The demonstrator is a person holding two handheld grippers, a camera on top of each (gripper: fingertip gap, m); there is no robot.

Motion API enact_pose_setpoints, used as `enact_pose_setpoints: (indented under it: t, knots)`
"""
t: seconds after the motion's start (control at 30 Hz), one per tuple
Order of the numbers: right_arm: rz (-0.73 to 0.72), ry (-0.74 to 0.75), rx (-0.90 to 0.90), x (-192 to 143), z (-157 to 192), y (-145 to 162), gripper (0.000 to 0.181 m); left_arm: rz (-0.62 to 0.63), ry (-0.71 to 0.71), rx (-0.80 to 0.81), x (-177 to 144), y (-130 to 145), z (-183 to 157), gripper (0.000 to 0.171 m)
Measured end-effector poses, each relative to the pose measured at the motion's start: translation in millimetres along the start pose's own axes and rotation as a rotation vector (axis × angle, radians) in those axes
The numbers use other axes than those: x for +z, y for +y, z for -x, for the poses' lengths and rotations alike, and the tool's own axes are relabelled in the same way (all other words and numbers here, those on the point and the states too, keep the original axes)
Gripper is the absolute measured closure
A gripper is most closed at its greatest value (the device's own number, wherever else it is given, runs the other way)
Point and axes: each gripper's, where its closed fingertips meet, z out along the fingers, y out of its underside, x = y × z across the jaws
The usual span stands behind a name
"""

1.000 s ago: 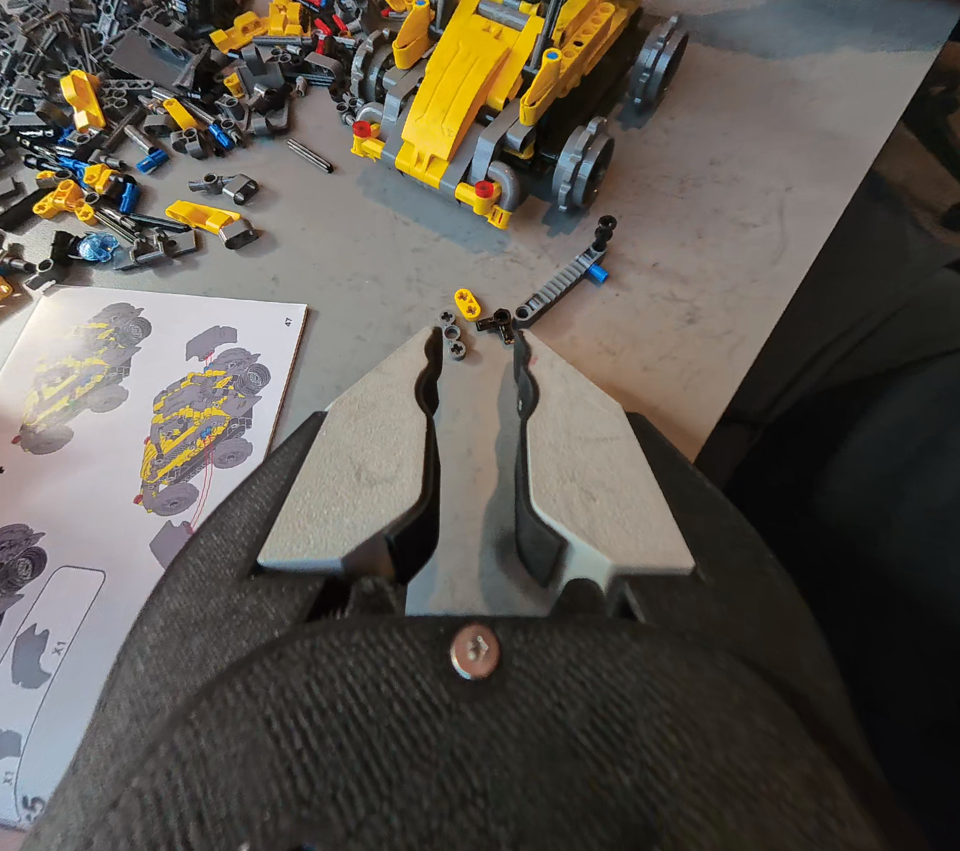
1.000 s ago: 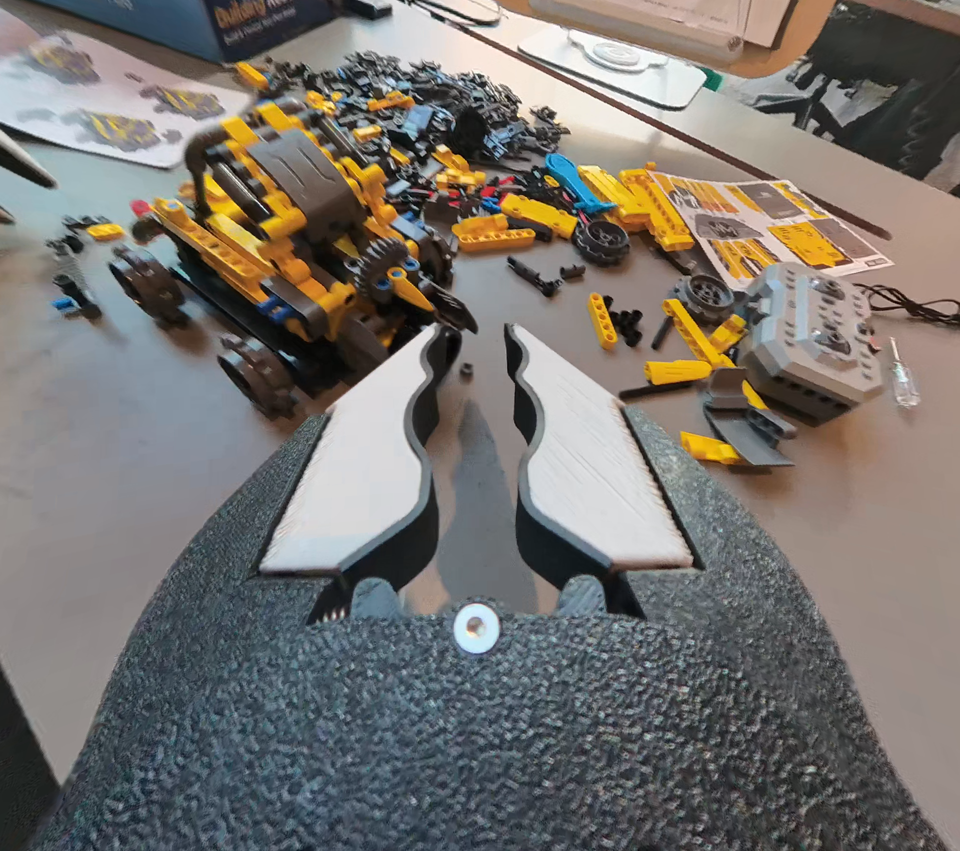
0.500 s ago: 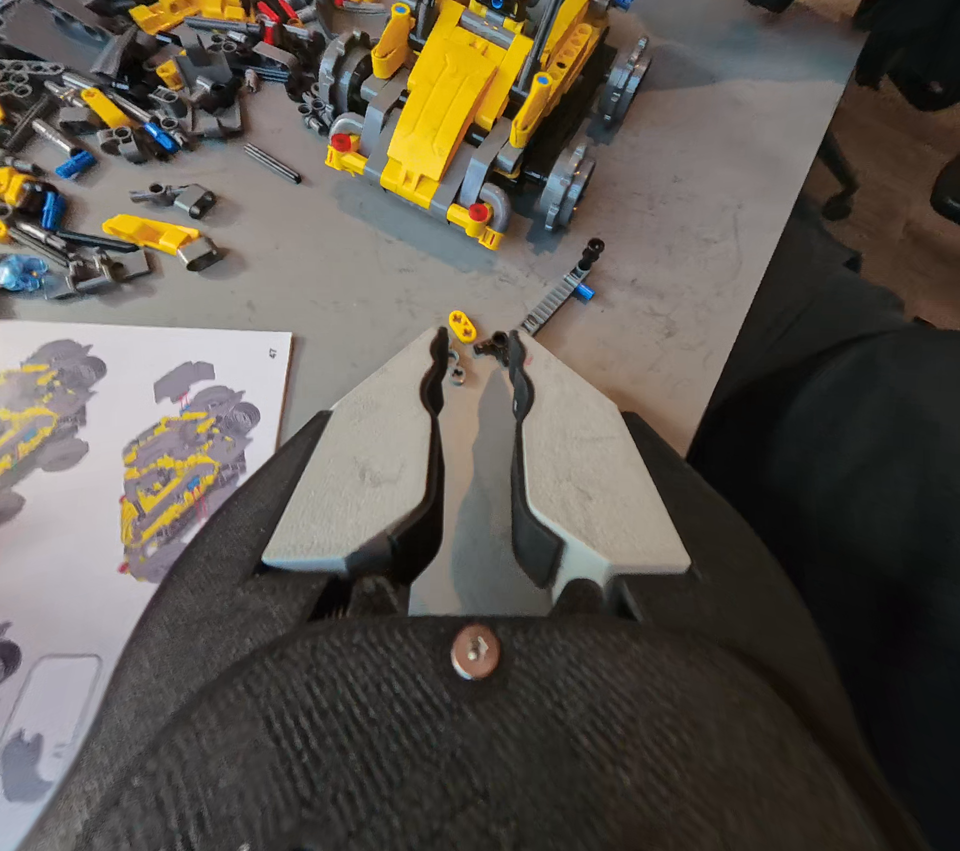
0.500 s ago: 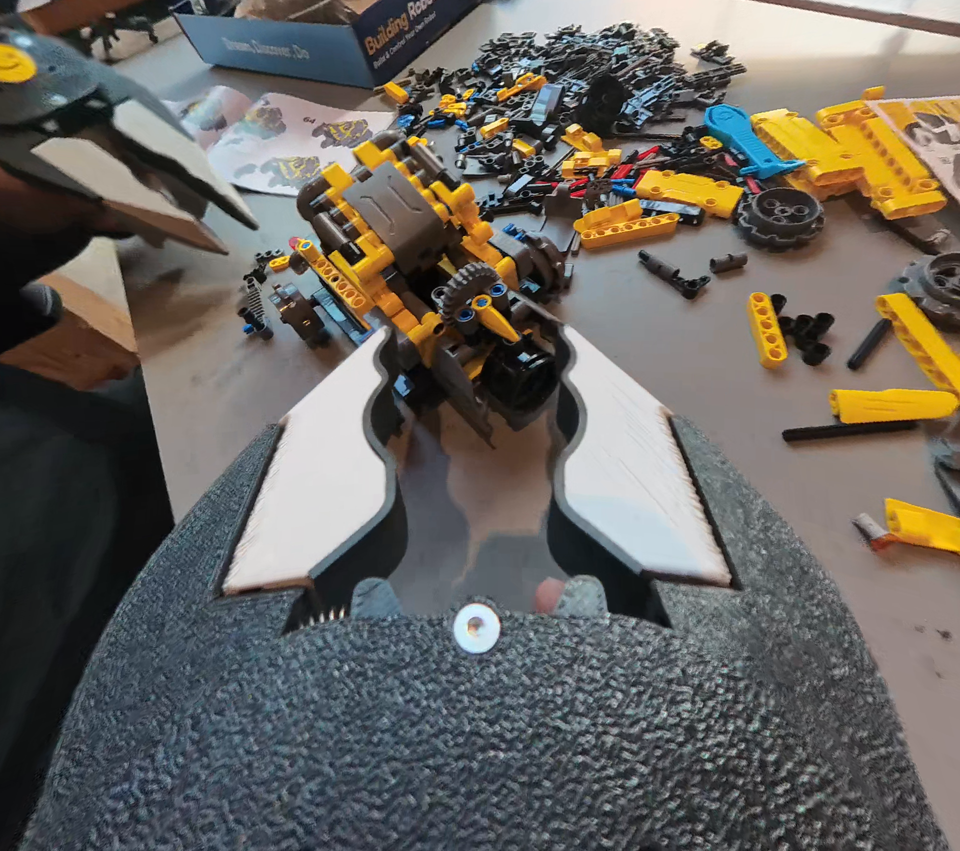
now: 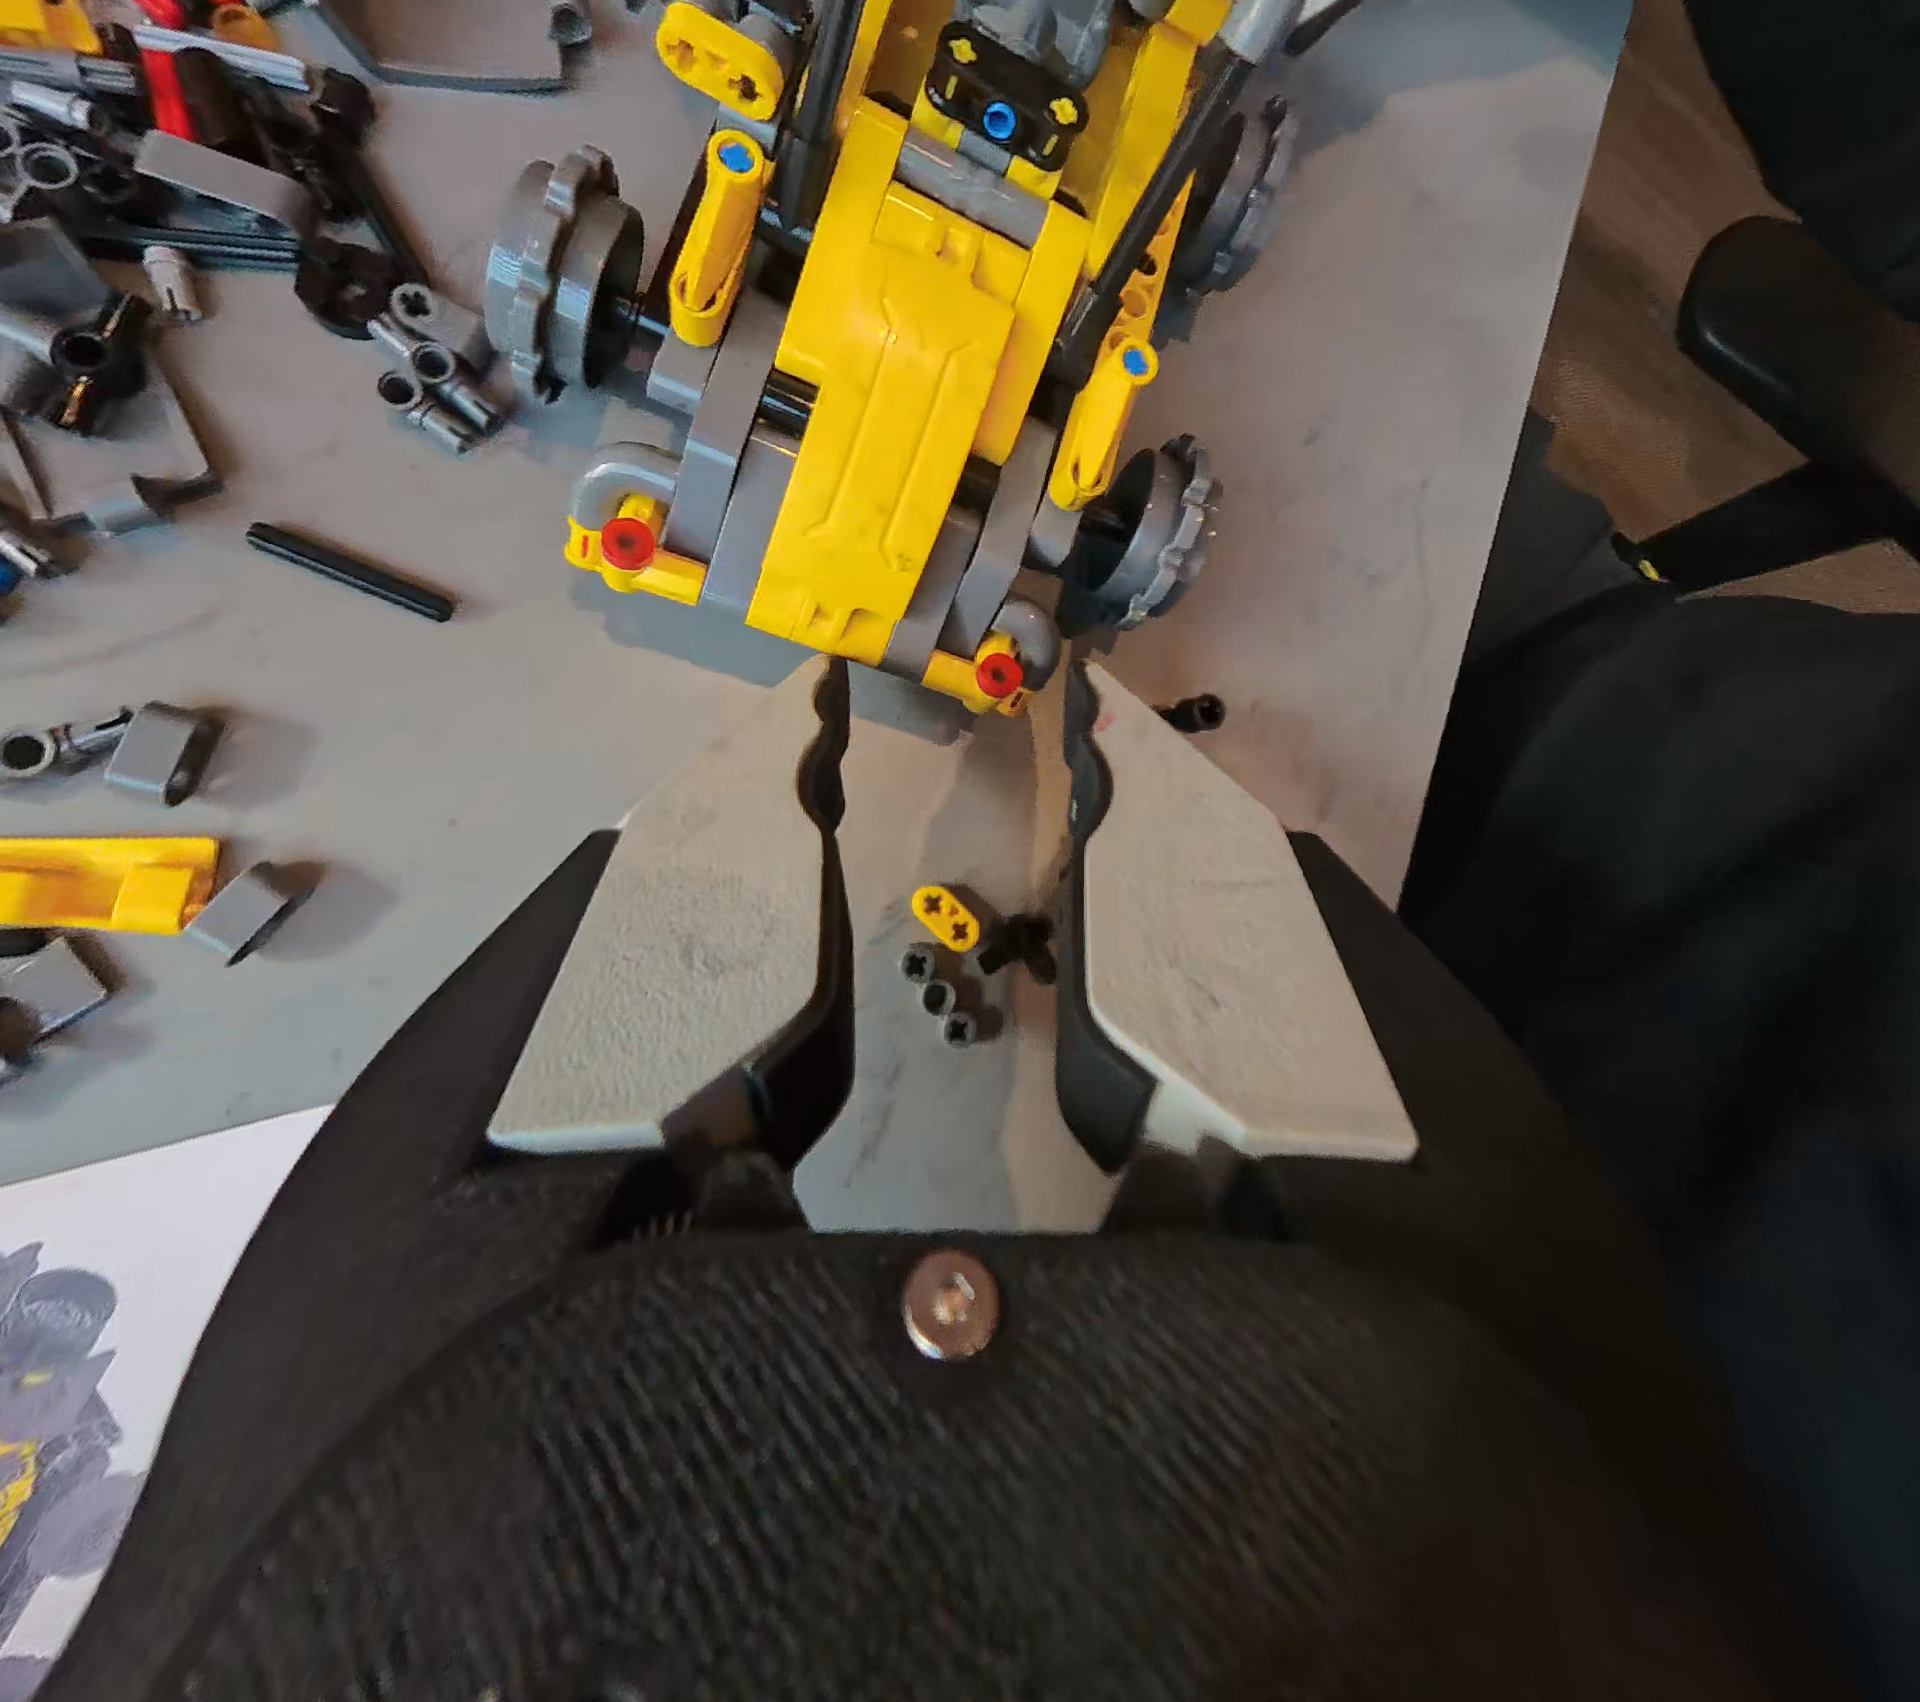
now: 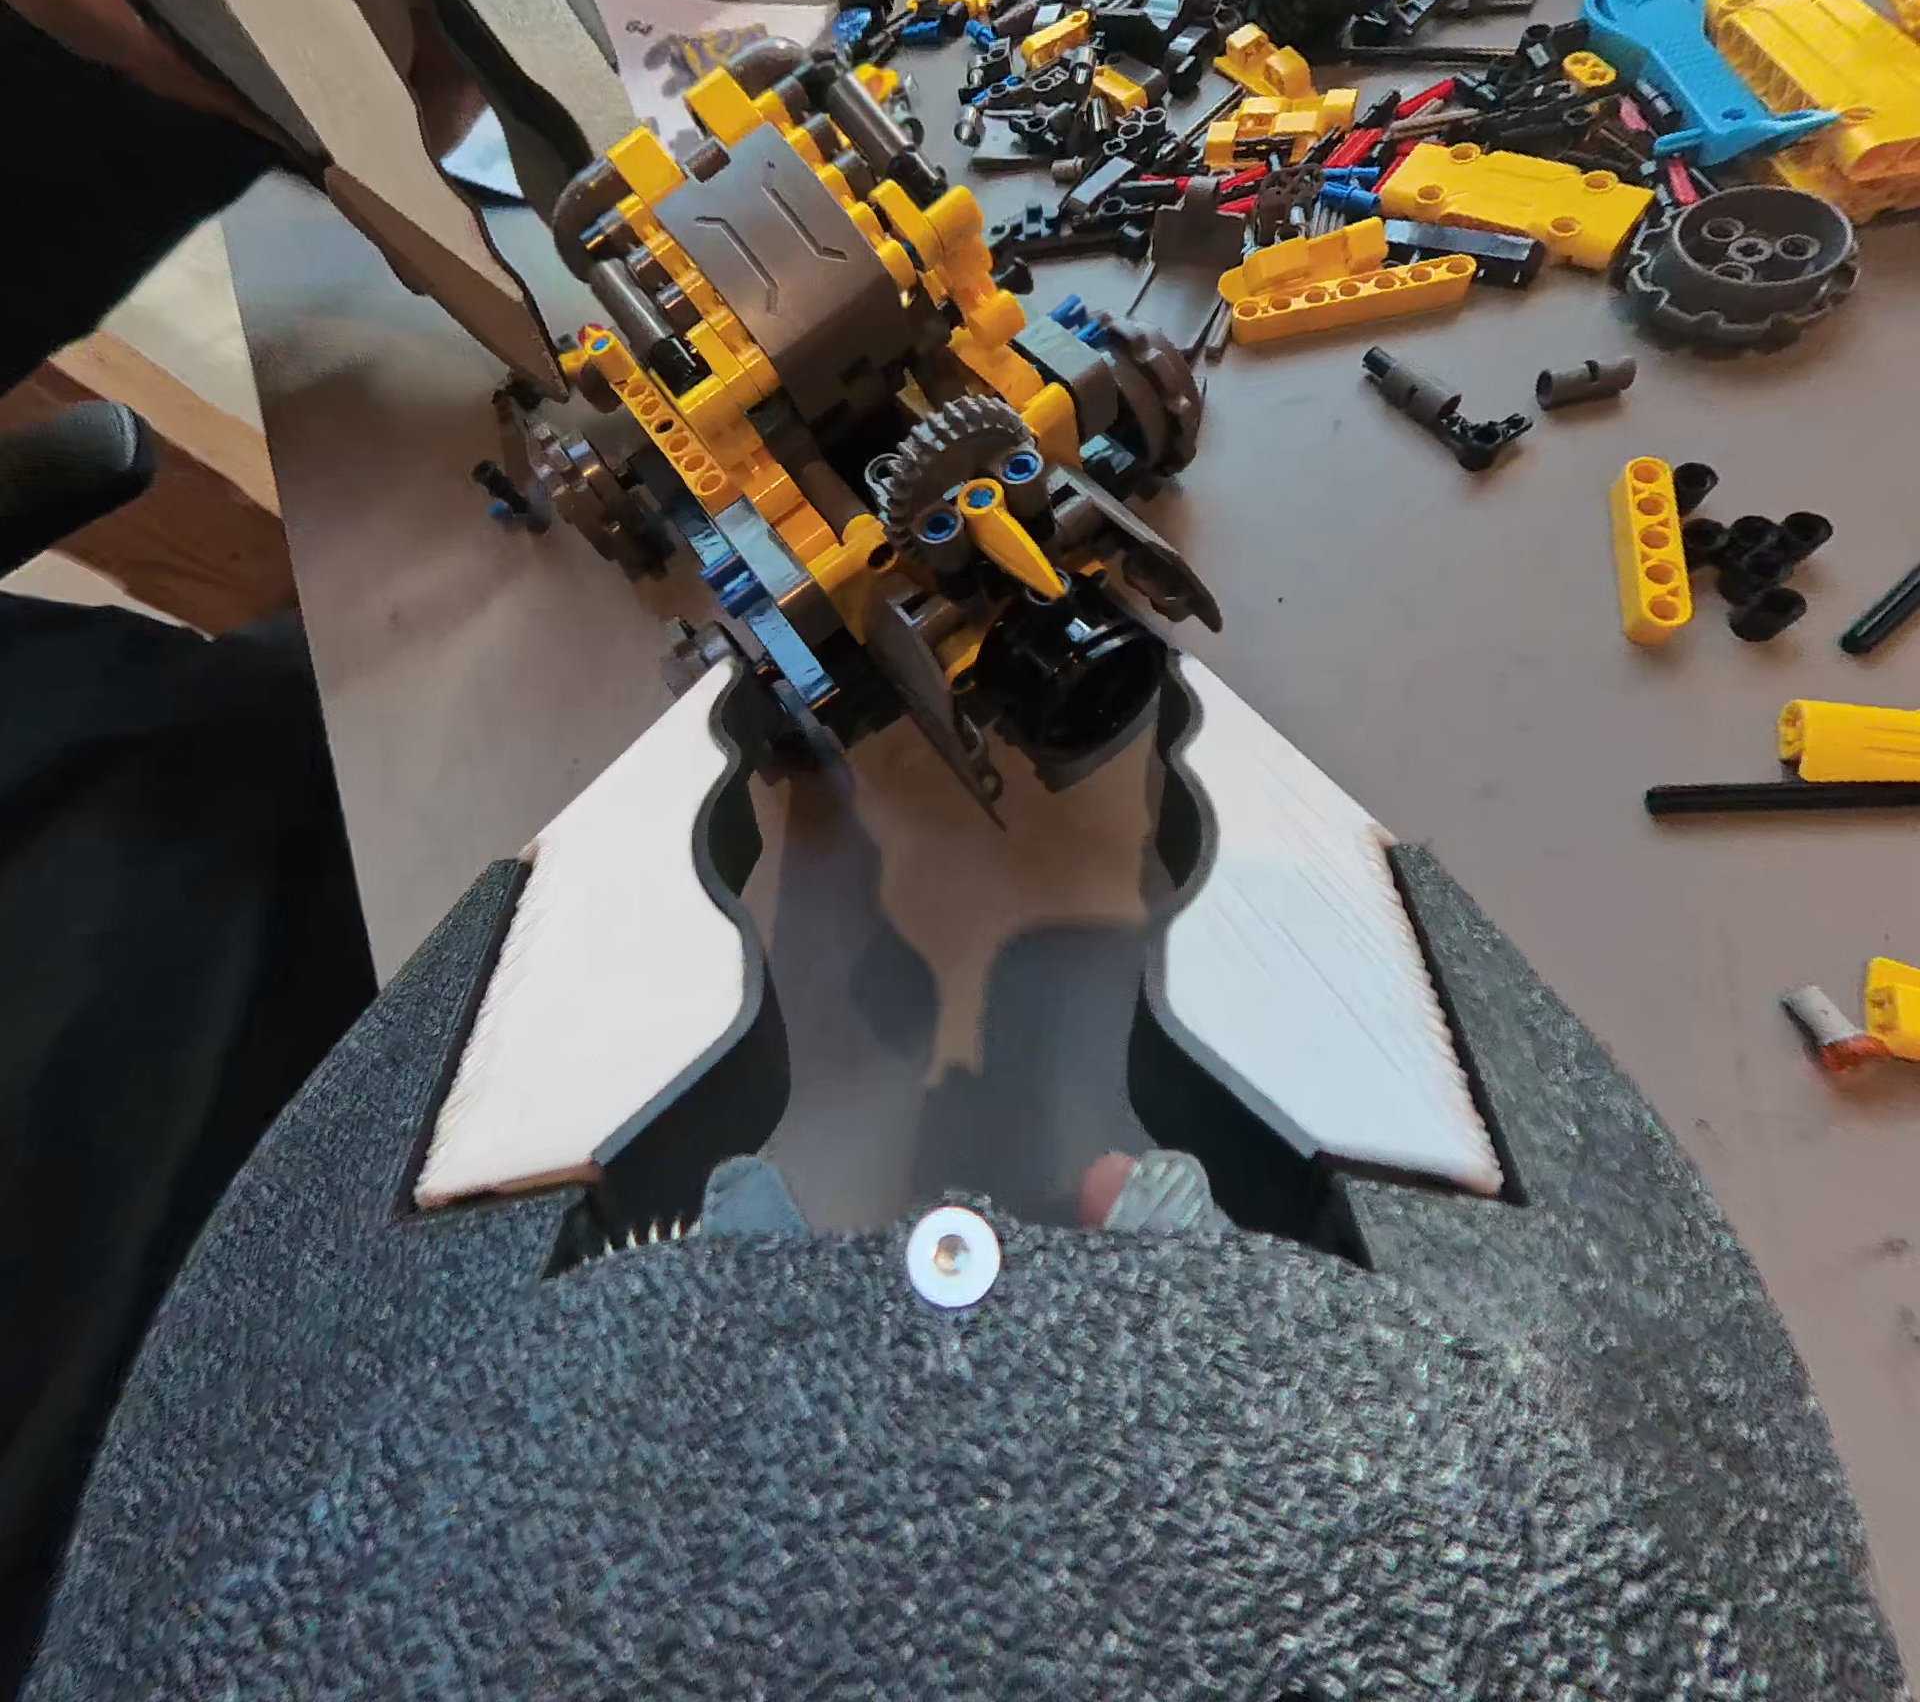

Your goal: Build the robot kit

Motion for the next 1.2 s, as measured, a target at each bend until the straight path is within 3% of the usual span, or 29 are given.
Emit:
enact_pose_setpoints:
  t: [0.13,0.37,0.5,0.63,0.83,1.03,1.2]
  knots:
    - [0.004,0.047,-0.039,-19,2,15,0.102,0.038,0.013,0.064,13,-6,-20,0.134]
    - [-0.047,0.165,-0.001,-59,-24,29,0.109,0.006,0.025,0.140,46,-38,-36,0.138]
    - [-0.068,0.184,0.012,-67,-30,30,0.110,-0.066,0.006,0.118,34,-49,-34,0.137]
    - [-0.091,0.192,-0.007,-72,-32,27,0.108,-0.124,-0.097,0.080,-4,-28,-19,0.138]
    - [-0.290,0.269,-0.029,-101,-45,7,0.116,-0.231,-0.316,-0.063,-59,27,2,0.140]
    - [-0.414,0.356,0.026,-121,-71,-6,0.117,-0.350,-0.390,-0.046,-47,36,-10,0.133]
    - [-0.381,0.369,0.057,-117,-77,-3,0.117,-0.387,-0.391,-0.008,-41,37,-12,0.132]
